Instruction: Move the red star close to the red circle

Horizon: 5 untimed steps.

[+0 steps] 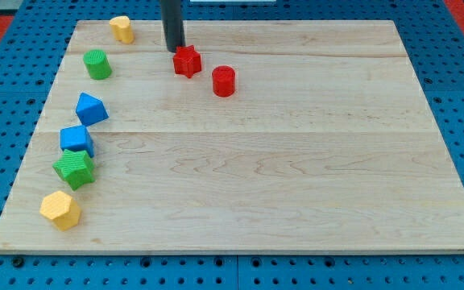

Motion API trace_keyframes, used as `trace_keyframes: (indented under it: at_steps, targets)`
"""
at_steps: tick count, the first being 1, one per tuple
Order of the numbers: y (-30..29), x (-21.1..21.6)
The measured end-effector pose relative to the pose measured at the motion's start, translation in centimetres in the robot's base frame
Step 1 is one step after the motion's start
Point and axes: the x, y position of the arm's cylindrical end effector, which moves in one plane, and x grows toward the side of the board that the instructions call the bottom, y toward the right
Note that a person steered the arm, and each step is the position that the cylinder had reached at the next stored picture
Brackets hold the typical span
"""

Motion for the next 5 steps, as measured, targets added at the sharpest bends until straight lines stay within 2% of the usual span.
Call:
trace_keyframes:
  at_steps: [1,2,5]
  targets:
    - [0.0,1.1]
    - [3.0,2.3]
    - [2.6,2.3]
